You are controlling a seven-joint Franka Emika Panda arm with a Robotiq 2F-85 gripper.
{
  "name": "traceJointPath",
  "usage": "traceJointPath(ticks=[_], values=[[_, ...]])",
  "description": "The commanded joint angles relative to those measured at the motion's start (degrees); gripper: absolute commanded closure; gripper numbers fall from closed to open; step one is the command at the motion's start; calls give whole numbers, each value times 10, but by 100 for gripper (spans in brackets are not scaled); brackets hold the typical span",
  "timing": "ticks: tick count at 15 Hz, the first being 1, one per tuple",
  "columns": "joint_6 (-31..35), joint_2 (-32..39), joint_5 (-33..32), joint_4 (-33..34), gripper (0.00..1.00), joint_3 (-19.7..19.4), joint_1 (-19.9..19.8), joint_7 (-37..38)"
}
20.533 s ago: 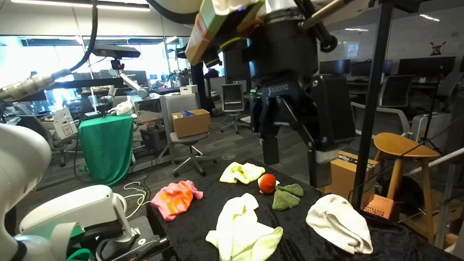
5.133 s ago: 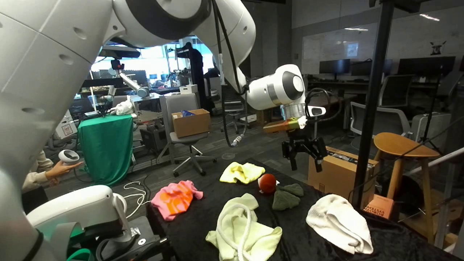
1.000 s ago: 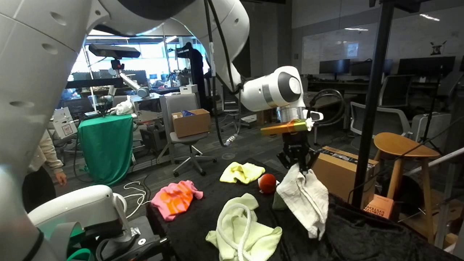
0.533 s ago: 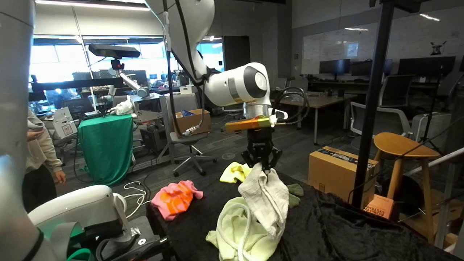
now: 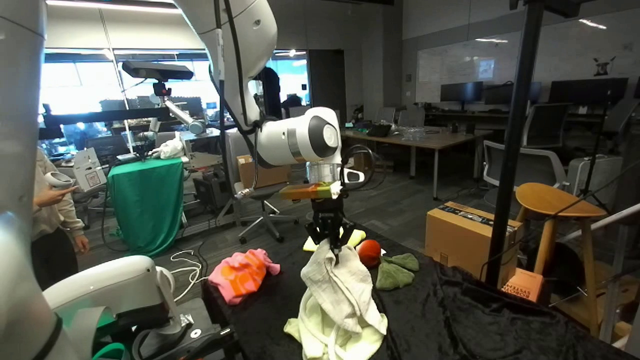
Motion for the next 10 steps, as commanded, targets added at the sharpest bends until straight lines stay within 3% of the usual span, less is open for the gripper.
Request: traceJointPath(ticks=[1, 9, 10], values=[[32, 5, -8, -7, 60, -7, 14, 47], [36, 10, -12, 0, 1, -15, 17, 70], [50, 5, -17, -2, 0, -16, 18, 74]])
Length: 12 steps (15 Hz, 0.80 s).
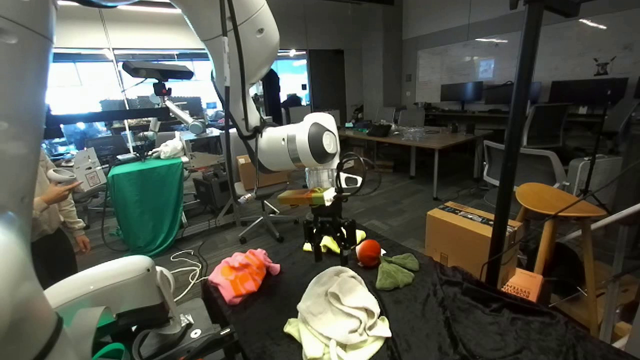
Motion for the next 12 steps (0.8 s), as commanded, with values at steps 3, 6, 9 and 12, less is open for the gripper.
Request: traceJointPath(ticks=[3, 6, 9, 12], values=[[80, -3, -14, 17, 0, -12, 9, 33], [131, 17, -9, 40, 0, -14, 14, 49], [173, 57, -24, 78, 0, -31, 37, 101], [176, 101, -10, 121, 0, -43, 55, 112]])
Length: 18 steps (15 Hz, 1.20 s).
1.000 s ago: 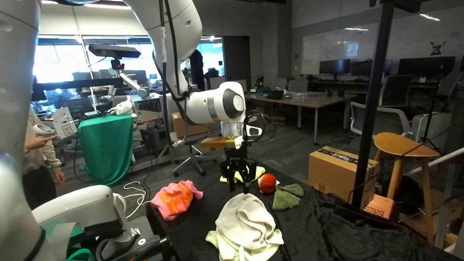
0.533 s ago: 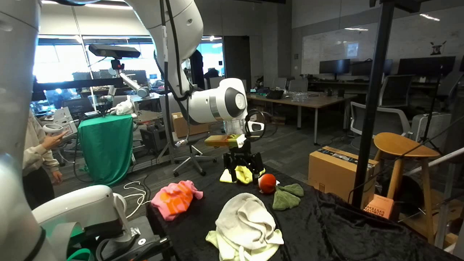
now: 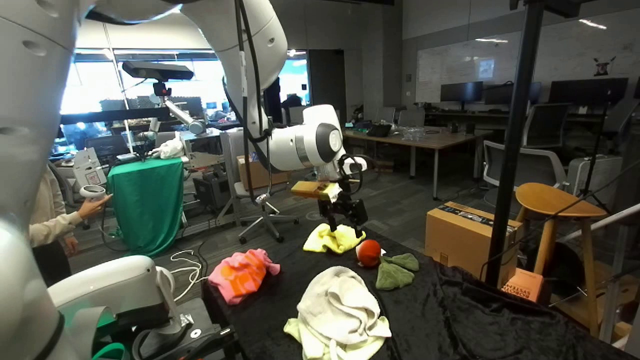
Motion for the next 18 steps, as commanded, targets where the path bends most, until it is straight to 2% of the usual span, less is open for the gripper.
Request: traceJointPath(ticks=[1, 7, 13, 18], values=[[17, 67, 5, 68, 0, -23, 30, 25], [31, 140, 43, 145, 0, -31, 45, 16], [60, 177, 88, 182, 0, -31, 41, 4], [56, 213, 99, 228, 0, -47, 46, 7]])
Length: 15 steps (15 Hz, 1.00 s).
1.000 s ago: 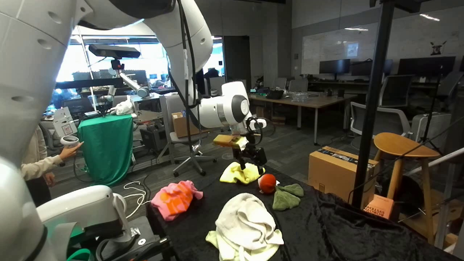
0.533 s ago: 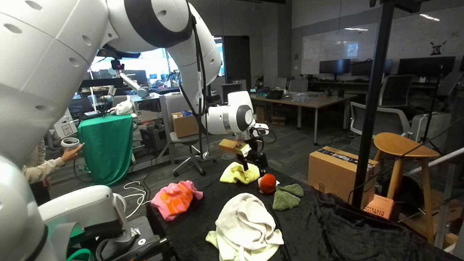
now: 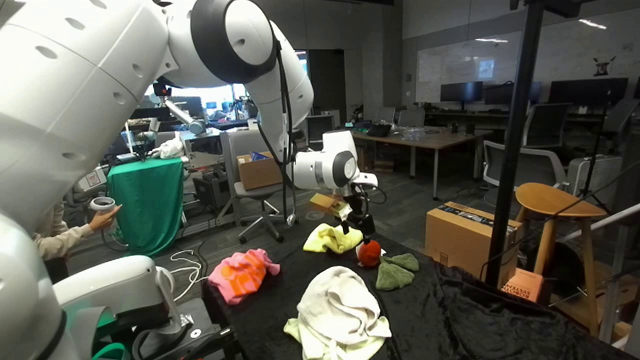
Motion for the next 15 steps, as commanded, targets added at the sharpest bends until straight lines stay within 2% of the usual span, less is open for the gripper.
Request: traceJointPath(ticks=[1, 9, 15], values=[[1, 38, 18, 54, 0, -20, 12, -9], [-22, 94, 13, 121, 0, -55, 27, 2], [-68, 121, 9, 150, 0, -62, 31, -1]])
